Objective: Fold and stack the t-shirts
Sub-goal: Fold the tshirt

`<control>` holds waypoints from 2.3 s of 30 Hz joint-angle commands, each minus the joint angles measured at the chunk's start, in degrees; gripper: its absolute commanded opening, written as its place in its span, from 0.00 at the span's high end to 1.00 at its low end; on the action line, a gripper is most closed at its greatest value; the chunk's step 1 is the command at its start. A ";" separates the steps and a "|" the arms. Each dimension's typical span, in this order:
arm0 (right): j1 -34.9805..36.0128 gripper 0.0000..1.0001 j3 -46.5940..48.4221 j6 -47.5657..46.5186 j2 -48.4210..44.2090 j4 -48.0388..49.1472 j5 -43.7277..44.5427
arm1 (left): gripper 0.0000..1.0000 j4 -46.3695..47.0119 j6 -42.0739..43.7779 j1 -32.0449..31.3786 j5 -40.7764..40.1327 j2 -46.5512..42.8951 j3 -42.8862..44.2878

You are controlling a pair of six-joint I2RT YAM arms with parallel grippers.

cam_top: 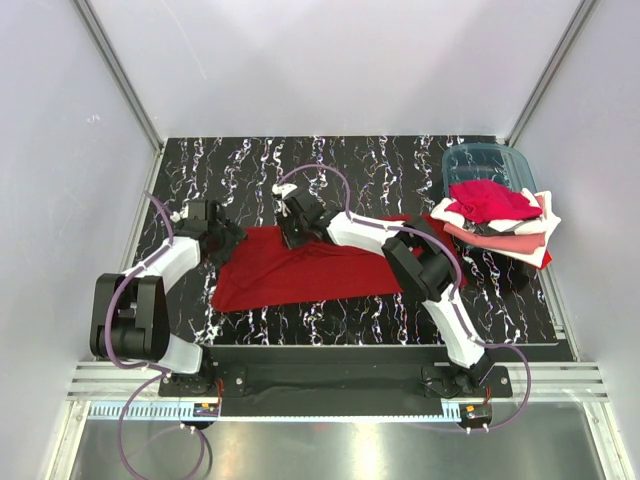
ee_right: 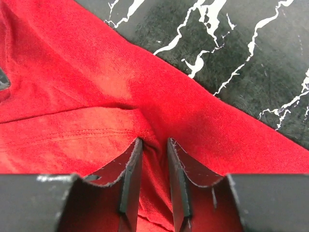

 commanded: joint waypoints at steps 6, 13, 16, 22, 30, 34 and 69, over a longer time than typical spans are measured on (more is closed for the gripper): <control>1.00 0.69 -10.83 -0.74 -12.10 9.26 0.15 | 0.30 -3.84 2.37 -3.42 -5.05 -1.20 5.64; 0.92 0.55 -11.54 0.05 -12.81 9.18 -0.64 | 0.31 -11.94 5.18 -7.04 -14.10 -1.72 9.44; 0.92 0.55 -10.92 0.23 -12.29 8.48 -1.17 | 0.31 -12.29 5.53 -7.21 -14.99 -3.30 8.82; 1.00 0.52 -5.92 0.31 -8.07 3.99 -1.79 | 0.31 -9.22 5.97 -6.60 -9.83 -5.06 7.94; 1.00 0.59 -2.92 0.84 -5.78 1.18 -1.52 | 0.32 -7.46 6.06 -6.25 -6.29 -5.33 6.80; 0.92 0.59 -2.05 0.76 -4.99 0.74 -1.70 | 0.33 -7.37 5.89 -6.16 -5.06 -5.15 6.89; 0.83 0.93 -26.29 11.21 -24.76 9.53 -13.13 | 0.37 -5.08 11.07 -10.72 -1.80 -4.53 1.79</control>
